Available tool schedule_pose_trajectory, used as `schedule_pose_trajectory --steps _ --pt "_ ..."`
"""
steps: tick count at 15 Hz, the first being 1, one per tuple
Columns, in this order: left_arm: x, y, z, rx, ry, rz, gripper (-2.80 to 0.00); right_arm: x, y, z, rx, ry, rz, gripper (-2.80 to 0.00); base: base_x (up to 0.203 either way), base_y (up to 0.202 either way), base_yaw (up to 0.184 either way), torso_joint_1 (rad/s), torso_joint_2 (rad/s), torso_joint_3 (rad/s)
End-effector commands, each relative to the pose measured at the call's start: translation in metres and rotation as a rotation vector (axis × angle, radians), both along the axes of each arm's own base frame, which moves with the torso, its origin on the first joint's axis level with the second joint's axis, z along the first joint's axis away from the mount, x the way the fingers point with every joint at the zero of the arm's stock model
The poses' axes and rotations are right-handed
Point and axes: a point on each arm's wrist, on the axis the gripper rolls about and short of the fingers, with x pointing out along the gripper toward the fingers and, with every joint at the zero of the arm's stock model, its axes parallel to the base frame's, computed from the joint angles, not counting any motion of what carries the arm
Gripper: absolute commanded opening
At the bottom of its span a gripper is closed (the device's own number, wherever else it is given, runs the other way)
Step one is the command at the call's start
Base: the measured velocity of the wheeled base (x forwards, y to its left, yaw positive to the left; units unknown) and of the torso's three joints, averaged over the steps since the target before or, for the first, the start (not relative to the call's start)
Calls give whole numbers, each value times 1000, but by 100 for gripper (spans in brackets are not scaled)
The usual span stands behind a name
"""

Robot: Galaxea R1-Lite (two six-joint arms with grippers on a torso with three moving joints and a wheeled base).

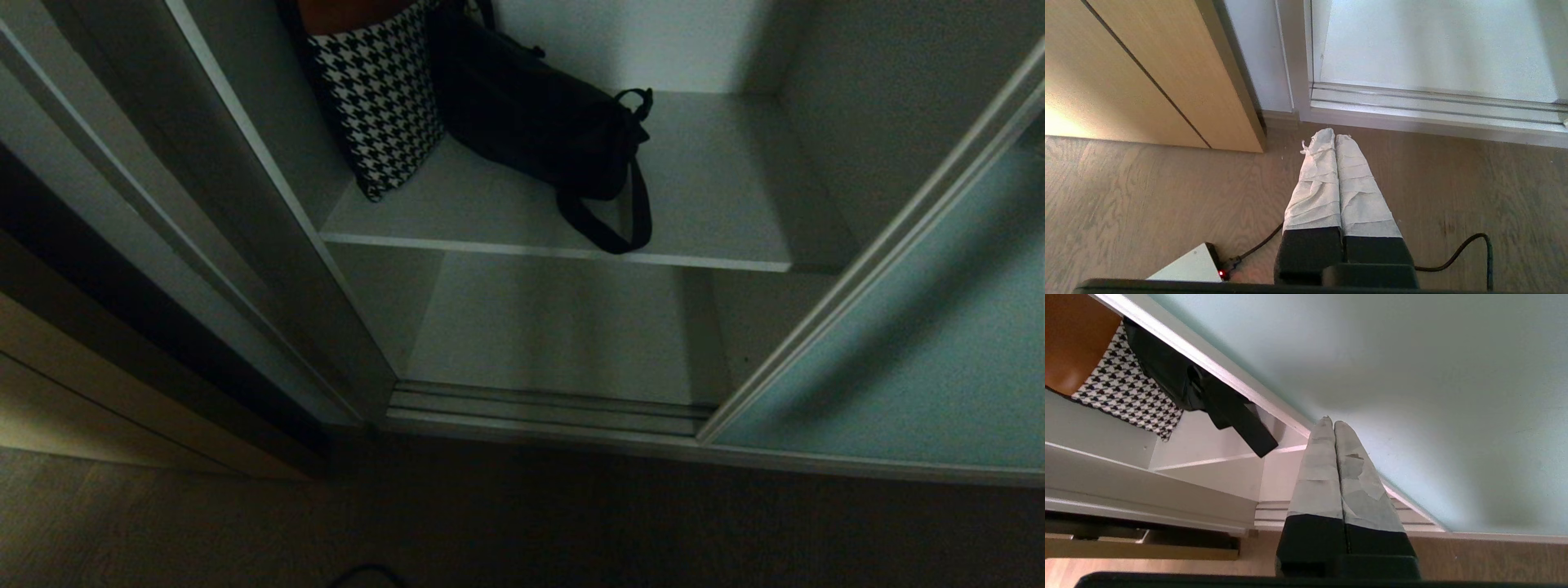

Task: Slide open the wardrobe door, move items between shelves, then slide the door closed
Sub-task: Close the door

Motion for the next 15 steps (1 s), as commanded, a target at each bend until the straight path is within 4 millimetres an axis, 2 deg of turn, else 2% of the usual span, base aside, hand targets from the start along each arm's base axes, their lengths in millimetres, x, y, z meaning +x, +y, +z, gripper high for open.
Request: schedule_pose_trajectory --steps 1,7,15 --pt "0 0 0 0 0 0 -280 6 1 -3 6 17 15 -280 0 0 0 0 0 0" --pt "0 0 0 0 0 0 -280 19 1 -8 16 44 25 -280 0 0 0 0 0 0" --pt "0 0 0 0 1 0 -280 24 8 -10 6 28 70 -280 0 0 0 0 0 0"
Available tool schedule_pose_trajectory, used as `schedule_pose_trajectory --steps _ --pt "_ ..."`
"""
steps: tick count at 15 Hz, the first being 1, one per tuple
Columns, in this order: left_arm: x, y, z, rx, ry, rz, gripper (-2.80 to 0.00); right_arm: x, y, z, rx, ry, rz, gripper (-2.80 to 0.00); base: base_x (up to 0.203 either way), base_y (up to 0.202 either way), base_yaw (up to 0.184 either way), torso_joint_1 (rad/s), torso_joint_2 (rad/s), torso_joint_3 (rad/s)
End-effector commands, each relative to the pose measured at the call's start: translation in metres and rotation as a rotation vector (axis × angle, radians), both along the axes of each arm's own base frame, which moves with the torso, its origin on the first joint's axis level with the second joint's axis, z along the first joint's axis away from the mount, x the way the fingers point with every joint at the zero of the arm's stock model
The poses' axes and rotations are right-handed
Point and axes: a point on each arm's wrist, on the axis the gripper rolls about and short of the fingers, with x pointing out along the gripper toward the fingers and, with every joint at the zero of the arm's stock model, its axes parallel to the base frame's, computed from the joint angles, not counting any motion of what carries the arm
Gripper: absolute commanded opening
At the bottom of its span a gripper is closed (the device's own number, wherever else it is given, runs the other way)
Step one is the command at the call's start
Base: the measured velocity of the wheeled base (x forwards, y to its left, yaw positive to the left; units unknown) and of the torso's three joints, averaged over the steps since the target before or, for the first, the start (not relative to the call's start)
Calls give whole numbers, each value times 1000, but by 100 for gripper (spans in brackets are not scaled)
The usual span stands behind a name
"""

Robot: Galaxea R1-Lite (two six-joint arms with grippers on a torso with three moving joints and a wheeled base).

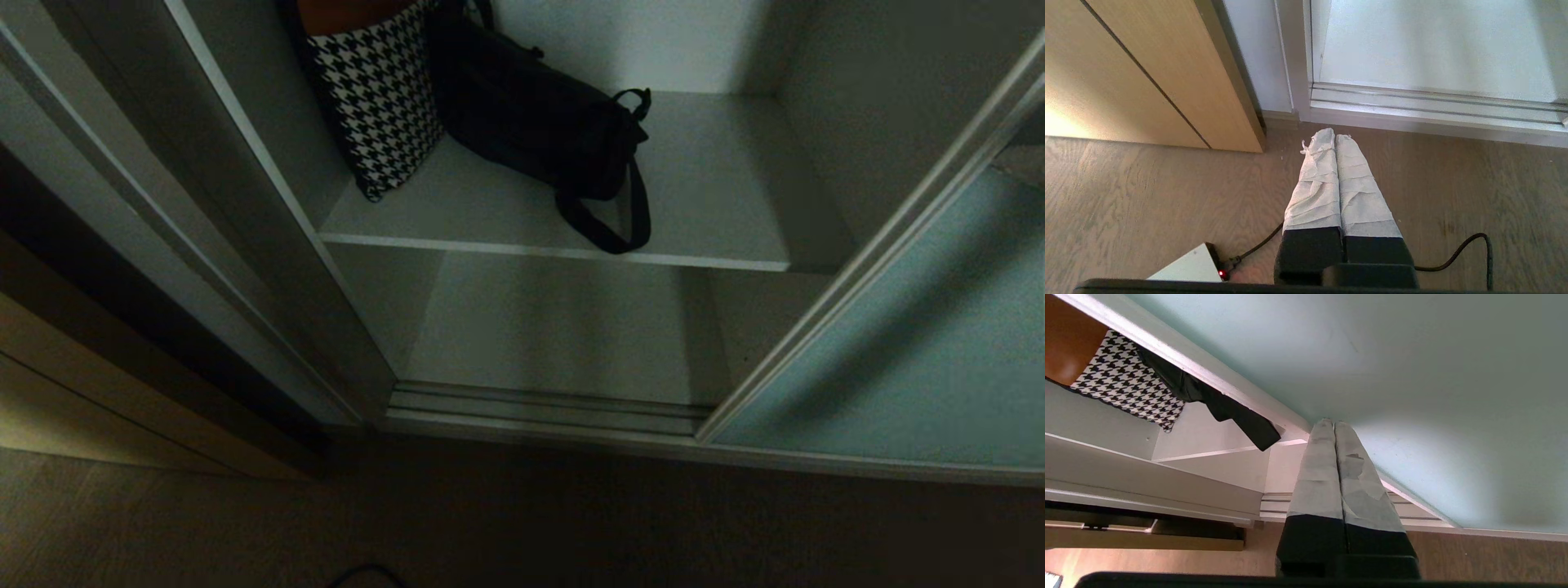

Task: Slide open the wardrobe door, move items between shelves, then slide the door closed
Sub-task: Close the door

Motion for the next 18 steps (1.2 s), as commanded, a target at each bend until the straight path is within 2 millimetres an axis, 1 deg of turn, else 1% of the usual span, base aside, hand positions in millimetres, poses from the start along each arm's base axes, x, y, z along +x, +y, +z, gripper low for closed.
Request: schedule_pose_trajectory --steps 1,4,8,11,12,13,16,18 --pt "0 0 0 0 0 0 -280 2 3 -1 3 6 24 -280 0 0 0 0 0 0" --pt "0 0 0 0 1 0 -280 4 15 -1 -1 6 89 -280 0 0 0 0 0 0" --pt "0 0 0 0 1 0 -280 4 37 -1 -10 1 204 -280 0 0 0 0 0 0" --pt "0 0 0 0 1 0 -280 -2 65 1 -11 -25 352 -280 0 0 0 0 0 0" --pt "0 0 0 0 1 0 -280 -9 73 3 -9 -34 402 -280 0 0 0 0 0 0" --pt "0 0 0 0 1 0 -280 -21 77 5 -8 -53 440 -280 0 0 0 0 0 0" --pt "0 0 0 0 1 0 -280 -62 67 5 -10 -118 519 -280 0 0 0 0 0 0" --pt "0 0 0 0 1 0 -280 -86 60 3 -12 -156 544 -280 0 0 0 0 0 0"
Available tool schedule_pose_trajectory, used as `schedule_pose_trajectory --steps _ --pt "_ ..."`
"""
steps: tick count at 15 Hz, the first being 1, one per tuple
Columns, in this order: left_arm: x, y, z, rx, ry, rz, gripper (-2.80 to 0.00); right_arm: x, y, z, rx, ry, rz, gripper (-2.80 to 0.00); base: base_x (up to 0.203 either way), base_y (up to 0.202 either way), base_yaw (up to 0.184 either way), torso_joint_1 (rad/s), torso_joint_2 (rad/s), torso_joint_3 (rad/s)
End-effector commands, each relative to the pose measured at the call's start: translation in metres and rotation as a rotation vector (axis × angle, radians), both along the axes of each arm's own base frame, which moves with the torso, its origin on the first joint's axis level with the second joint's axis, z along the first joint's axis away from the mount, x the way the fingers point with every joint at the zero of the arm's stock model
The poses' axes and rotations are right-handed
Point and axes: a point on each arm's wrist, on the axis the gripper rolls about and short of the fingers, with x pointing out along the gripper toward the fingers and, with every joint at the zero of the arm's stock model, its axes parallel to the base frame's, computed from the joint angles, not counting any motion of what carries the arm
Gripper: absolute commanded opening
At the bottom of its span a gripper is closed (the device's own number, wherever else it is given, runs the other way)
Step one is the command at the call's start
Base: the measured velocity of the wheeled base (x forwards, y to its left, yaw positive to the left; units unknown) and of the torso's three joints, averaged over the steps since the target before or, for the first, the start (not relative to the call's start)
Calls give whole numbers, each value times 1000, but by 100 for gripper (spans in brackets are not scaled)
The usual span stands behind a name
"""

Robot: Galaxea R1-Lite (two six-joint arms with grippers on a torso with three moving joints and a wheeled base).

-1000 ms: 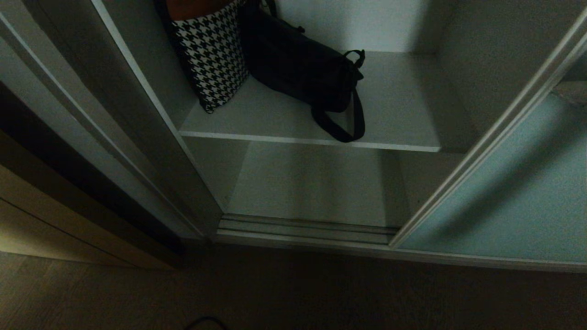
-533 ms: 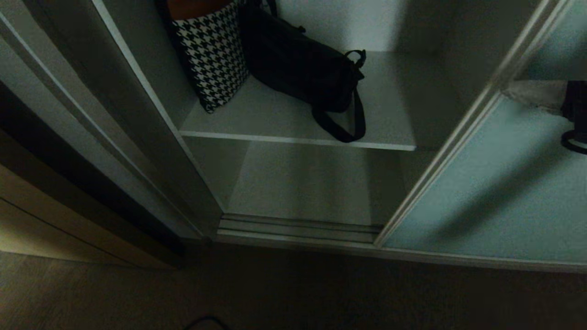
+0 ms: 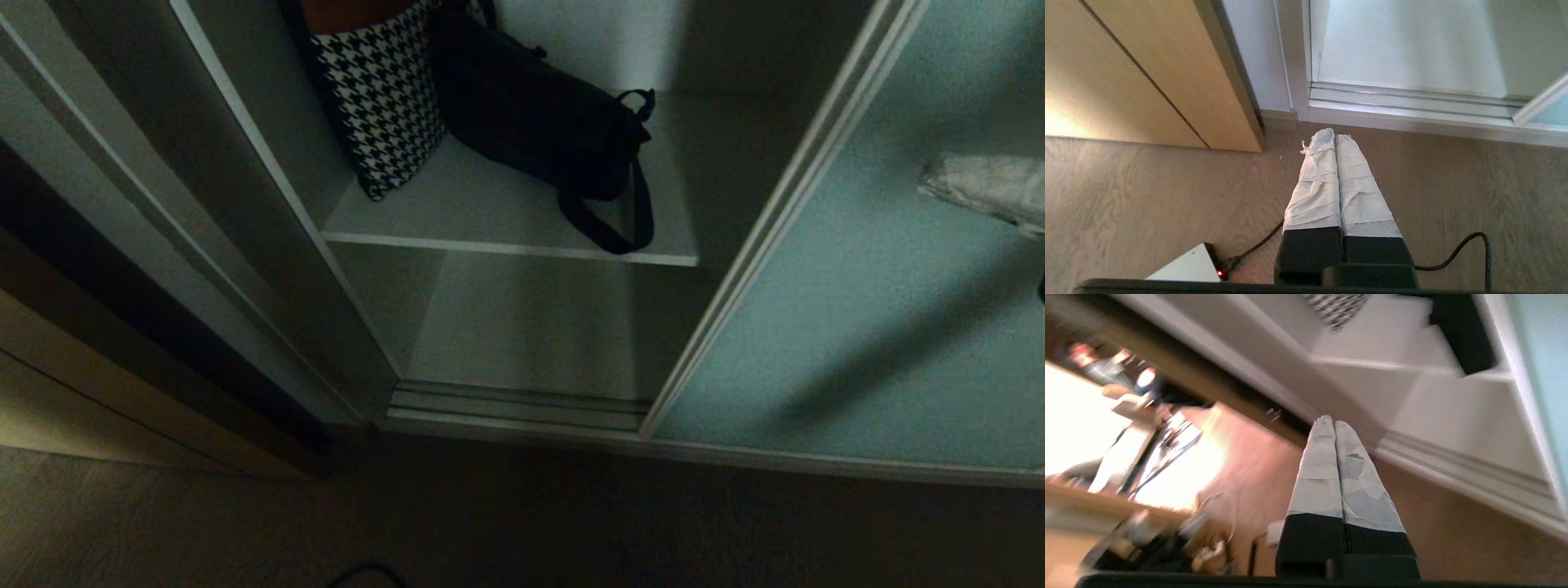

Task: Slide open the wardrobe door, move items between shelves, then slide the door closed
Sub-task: Close the door

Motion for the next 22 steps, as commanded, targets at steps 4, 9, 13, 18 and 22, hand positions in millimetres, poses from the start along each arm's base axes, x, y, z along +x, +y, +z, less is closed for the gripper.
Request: schedule_pose_trajectory --steps 4,9,13,18,22 --pt "0 0 0 0 2 1 -280 -42 -15 0 26 -73 -6 -280 0 0 0 0 0 0" --pt "0 0 0 0 2 1 -280 -47 -17 -10 0 -38 -32 -280 0 0 0 0 0 0" --pt "0 0 0 0 1 1 -280 -29 -14 -23 -113 -22 -156 -280 0 0 0 0 0 0" --pt "0 0 0 0 2 1 -280 5 -5 6 -159 -179 -280 -280 0 0 0 0 0 0" --pt "0 0 0 0 1 1 -280 29 5 2 -256 -261 -290 -280 0 0 0 0 0 0"
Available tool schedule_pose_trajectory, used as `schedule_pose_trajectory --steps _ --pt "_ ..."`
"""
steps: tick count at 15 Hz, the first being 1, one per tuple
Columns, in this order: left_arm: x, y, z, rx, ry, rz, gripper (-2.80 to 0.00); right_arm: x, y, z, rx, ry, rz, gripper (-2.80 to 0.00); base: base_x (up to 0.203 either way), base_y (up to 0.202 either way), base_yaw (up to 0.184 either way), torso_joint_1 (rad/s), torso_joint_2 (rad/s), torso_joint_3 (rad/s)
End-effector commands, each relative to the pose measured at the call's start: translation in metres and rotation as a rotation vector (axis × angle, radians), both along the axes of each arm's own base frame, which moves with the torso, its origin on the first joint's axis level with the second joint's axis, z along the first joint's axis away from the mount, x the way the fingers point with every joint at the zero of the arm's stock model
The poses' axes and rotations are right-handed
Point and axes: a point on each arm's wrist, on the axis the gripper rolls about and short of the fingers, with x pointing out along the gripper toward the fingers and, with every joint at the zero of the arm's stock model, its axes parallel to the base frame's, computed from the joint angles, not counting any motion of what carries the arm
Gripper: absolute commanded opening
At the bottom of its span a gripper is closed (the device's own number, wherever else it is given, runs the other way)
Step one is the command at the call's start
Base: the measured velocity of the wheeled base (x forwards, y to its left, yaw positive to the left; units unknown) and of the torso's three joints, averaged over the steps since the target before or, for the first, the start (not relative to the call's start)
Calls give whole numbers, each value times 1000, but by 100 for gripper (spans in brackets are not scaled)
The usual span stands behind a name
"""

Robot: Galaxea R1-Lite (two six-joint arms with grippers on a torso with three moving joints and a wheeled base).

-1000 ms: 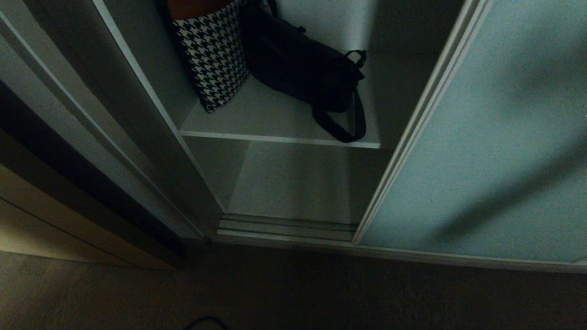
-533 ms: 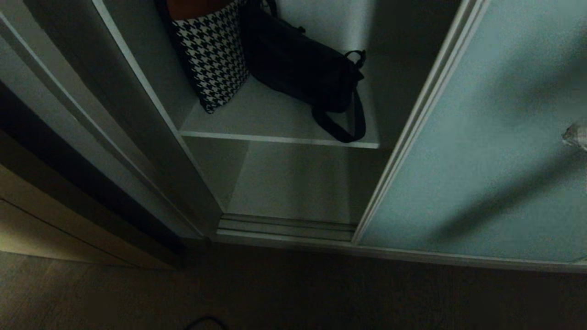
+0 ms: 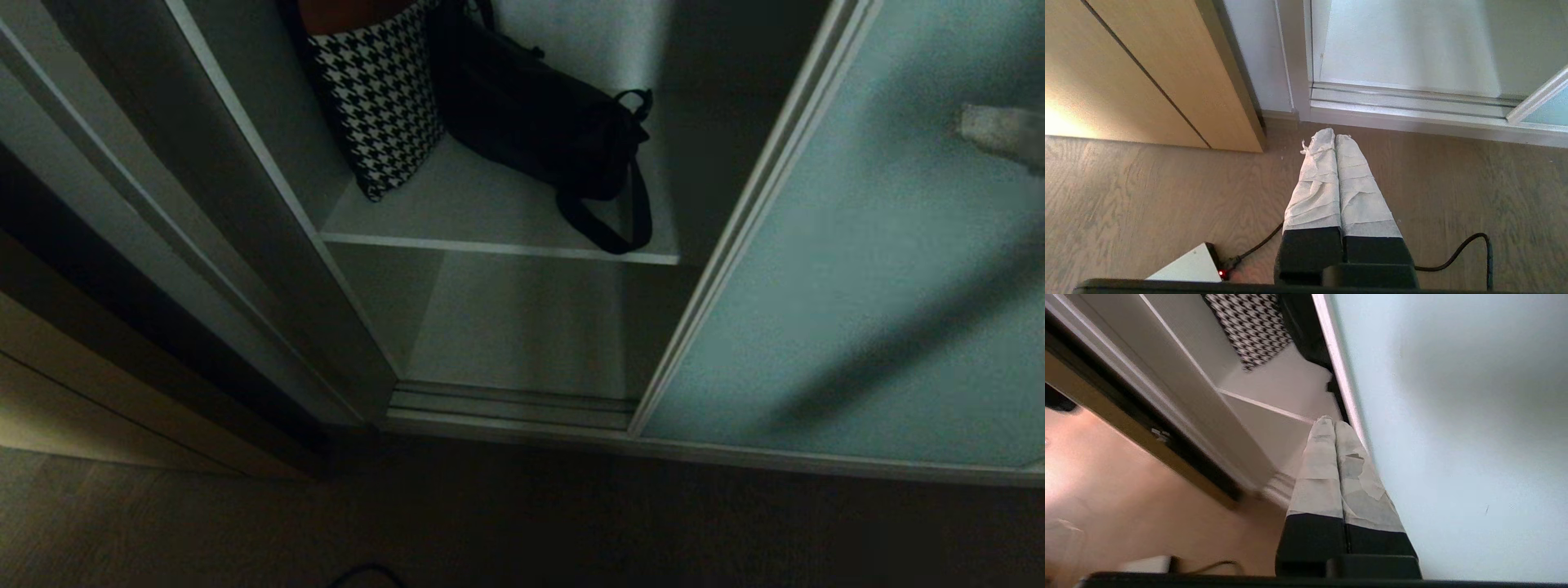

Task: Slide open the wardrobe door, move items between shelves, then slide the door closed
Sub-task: Close the door

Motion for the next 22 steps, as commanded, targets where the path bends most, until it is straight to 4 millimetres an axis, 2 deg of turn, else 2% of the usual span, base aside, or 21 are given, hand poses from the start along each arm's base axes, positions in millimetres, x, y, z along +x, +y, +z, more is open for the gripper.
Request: schedule_pose_trajectory --steps 1,4,7,10,14,22 --pt "0 0 0 0 1 0 -280 17 8 -7 -18 22 10 -280 0 0 0 0 0 0" --pt "0 0 0 0 1 0 -280 23 20 -6 -12 10 57 -280 0 0 0 0 0 0" --pt "0 0 0 0 1 0 -280 42 27 -8 -5 15 22 -280 0 0 0 0 0 0" --pt "0 0 0 0 1 0 -280 53 25 -12 -2 29 -19 -280 0 0 0 0 0 0" --pt "0 0 0 0 0 0 -280 63 8 -12 13 34 -96 -280 0 0 0 0 0 0" --pt "0 0 0 0 1 0 -280 79 13 -11 16 33 -96 -280 0 0 0 0 0 0"
